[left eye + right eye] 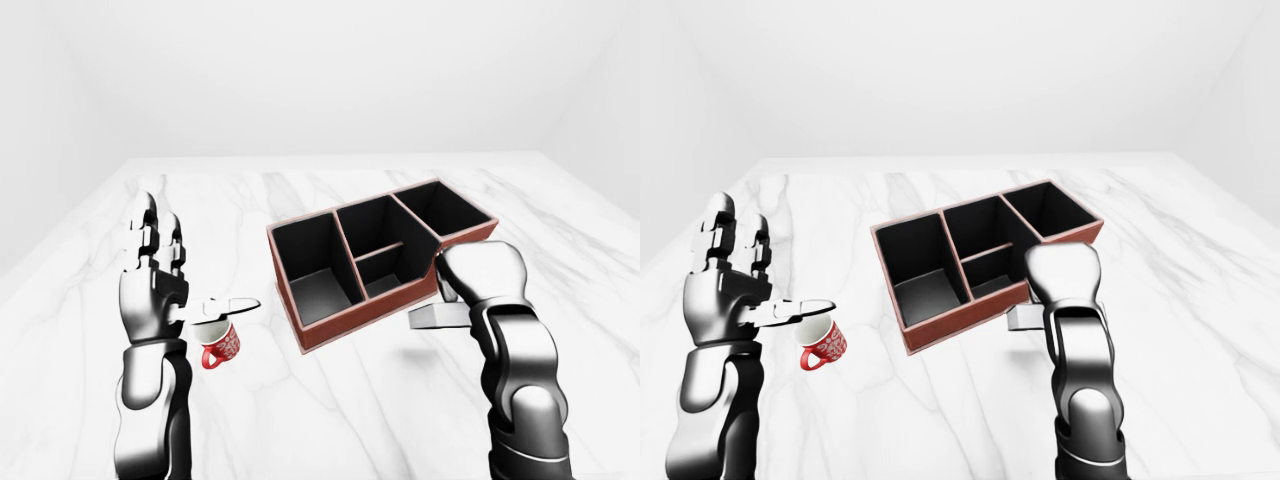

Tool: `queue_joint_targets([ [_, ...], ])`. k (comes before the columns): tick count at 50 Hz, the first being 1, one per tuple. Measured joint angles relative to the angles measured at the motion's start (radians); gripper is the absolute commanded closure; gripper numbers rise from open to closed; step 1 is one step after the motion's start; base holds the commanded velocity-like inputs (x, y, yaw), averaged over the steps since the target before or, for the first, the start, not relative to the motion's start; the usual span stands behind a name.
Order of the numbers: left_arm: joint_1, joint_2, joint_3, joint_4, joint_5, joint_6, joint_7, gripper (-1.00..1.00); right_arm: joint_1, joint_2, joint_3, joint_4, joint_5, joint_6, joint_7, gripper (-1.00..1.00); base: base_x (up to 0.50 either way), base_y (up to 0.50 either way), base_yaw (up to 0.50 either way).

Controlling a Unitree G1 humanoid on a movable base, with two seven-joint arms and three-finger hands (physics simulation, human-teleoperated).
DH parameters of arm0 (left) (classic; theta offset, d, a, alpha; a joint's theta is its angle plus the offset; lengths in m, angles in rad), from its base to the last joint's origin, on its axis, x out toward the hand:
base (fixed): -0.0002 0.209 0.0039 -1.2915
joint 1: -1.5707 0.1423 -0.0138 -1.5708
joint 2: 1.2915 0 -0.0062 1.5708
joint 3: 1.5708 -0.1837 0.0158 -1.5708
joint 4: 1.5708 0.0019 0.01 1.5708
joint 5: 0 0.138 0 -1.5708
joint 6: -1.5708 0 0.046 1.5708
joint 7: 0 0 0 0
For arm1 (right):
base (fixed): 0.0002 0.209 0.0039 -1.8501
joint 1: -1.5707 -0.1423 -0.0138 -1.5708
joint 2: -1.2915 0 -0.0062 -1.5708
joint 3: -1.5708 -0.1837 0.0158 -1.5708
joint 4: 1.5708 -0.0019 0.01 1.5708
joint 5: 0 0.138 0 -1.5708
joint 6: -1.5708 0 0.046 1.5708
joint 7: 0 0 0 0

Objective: Pick up the book and place it in the left compartment of the caddy.

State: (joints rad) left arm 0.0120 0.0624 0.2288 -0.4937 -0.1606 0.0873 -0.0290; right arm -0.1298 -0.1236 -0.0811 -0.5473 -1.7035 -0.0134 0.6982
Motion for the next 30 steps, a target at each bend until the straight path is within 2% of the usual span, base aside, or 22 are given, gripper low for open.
queue_joint_targets([
  [16, 0.002, 0.004, 0.017, 0.009, -0.022, 0.0, -0.006, -1.0, -0.079, 0.065, 0.089, -0.054, -0.038, -0.004, 0.0, 1.0, 0.0, 0.0, 0.0],
  [23, 0.003, 0.006, 0.023, 0.01, -0.029, 0.0, -0.007, -1.0, -0.116, 0.102, 0.128, -0.06, -0.054, 0.012, 0.0, 1.0, 0.0, 0.0, 0.0],
  [30, 0.003, 0.008, 0.028, 0.009, -0.036, 0.0, -0.008, -1.0, -0.155, 0.144, 0.167, -0.046, -0.068, 0.044, 0.0, 1.0, 0.0, 0.0, 0.0],
])
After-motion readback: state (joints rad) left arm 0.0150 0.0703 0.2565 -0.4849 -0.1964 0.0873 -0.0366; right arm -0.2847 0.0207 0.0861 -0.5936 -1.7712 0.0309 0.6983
